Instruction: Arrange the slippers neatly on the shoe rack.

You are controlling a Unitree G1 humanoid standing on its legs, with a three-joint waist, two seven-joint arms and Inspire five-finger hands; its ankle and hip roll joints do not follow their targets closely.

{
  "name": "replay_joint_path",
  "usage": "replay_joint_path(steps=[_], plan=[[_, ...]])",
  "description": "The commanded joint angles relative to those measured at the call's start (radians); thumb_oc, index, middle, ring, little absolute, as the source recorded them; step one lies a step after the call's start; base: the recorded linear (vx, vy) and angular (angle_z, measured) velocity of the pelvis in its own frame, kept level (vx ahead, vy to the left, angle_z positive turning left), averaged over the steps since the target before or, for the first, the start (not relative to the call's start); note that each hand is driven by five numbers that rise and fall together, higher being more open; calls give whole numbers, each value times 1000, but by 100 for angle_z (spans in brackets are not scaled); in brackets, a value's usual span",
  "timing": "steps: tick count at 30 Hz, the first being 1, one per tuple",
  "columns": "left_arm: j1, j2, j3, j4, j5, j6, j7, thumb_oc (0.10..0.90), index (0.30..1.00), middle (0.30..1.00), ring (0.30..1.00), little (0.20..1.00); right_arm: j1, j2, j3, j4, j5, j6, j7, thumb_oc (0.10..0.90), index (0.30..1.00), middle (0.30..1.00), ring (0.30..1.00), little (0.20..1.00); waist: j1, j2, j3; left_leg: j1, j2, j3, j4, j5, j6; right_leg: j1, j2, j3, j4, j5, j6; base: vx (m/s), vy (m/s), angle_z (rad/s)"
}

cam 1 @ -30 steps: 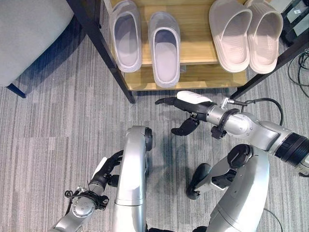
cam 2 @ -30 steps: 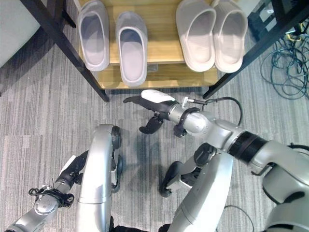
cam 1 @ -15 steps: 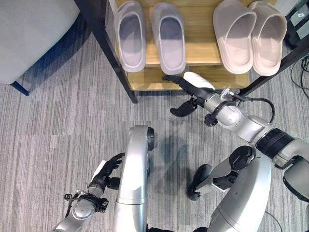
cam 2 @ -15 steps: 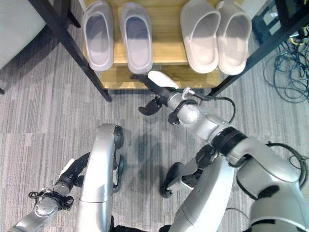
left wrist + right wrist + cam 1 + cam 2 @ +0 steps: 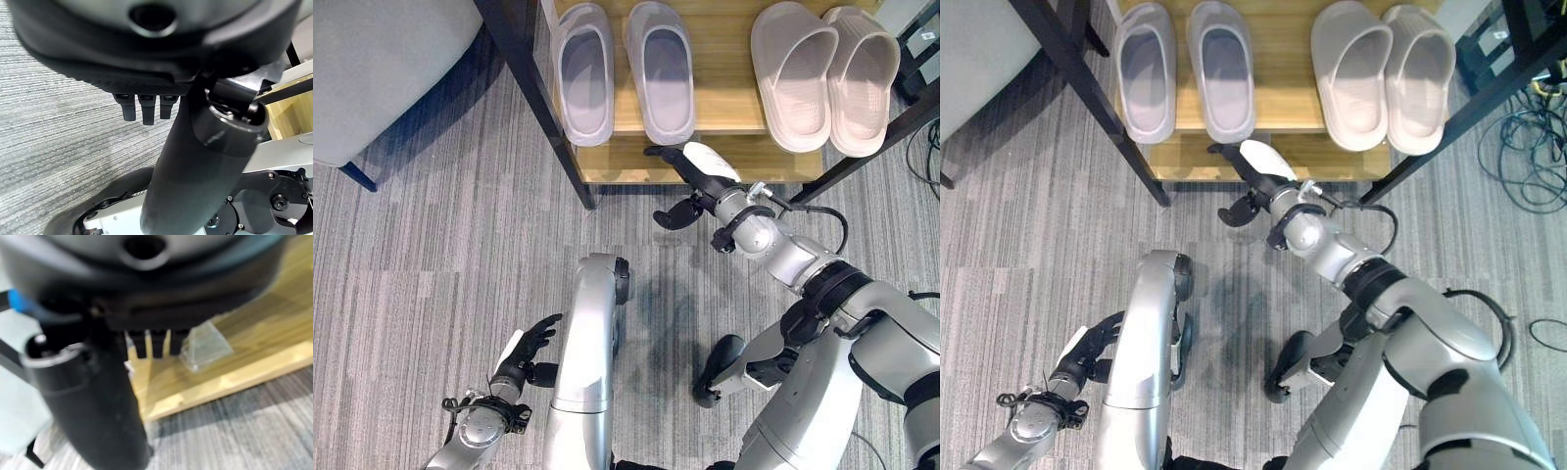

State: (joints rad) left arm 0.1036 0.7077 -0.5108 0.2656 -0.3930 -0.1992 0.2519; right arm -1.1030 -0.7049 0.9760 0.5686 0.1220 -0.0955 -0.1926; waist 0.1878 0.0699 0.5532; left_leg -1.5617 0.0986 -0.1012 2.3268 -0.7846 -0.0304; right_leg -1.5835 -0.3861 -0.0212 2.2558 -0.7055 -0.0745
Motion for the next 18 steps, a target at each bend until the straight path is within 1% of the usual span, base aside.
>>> replay_joint_path(steps=[1, 3, 4, 8, 11, 13, 15, 18], plan=[[29, -10, -30, -95, 4, -61, 8, 800, 900, 900, 900, 900, -99, -118, 1, -193, 43, -85, 16, 800, 900, 900, 900, 900, 46, 17, -33, -8, -21, 13, -77, -26, -21, 14, -28, 166, 1, 30, 48, 0, 0, 0], [34, -3, -14, -123, 25, -59, -11, 800, 900, 900, 900, 900, -79, -223, 49, -387, 103, -126, 98, 800, 900, 900, 900, 900, 33, 7, -33, -8, -18, 11, -71, -27, -25, 14, -29, 167, 3, 29, 48, 0, 0, 0], [31, -2, -12, -128, 32, -59, -17, 800, 900, 900, 900, 900, -72, -250, 55, -432, 120, -130, 114, 800, 900, 900, 900, 900, 32, 7, -33, -8, -17, 9, -70, -27, -26, 14, -29, 166, 4, 29, 49, 0, 0, 0], [26, 3, -8, -146, 49, -59, -36, 800, 900, 900, 900, 900, -87, -318, 98, -594, 211, -155, 194, 800, 900, 900, 900, 900, 30, 10, -33, -8, -16, 1, -65, -24, -31, 14, -27, 159, 3, 29, 53, 0, 0, 0], [21, -4, -3, -151, 57, -62, -44, 800, 900, 900, 900, 900, -96, -347, 113, -688, 265, -171, 226, 800, 900, 900, 900, 900, 27, 8, -33, -8, -14, 0, -64, -21, -34, 14, -25, 154, 4, 30, 56, 0, 0, 0], [21, -13, -8, -151, 57, -62, -45, 800, 900, 900, 900, 900, -101, -359, 106, -740, 283, -183, 225, 800, 900, 900, 900, 900, 23, 6, -33, -8, -14, -2, -63, -19, -35, 14, -23, 153, 4, 29, 57, 0, 0, 0], [17, -27, -12, -142, 57, -64, -36, 800, 900, 900, 900, 900, -89, -362, 74, -778, 286, -194, 200, 800, 900, 900, 900, 900, 16, 4, -33, -8, -15, -3, -66, -16, -36, 14, -21, 151, 2, 29, 57, 0, 0, 0], [15, -44, -14, -130, 50, -64, -14, 800, 900, 900, 900, 900, -45, -356, -21, -799, 215, -205, 103, 800, 900, 900, 900, 900, 6, -1, -33, -8, -16, -3, -68, -13, -34, 14, -18, 152, -1, 29, 55, 0, 0, 0]])
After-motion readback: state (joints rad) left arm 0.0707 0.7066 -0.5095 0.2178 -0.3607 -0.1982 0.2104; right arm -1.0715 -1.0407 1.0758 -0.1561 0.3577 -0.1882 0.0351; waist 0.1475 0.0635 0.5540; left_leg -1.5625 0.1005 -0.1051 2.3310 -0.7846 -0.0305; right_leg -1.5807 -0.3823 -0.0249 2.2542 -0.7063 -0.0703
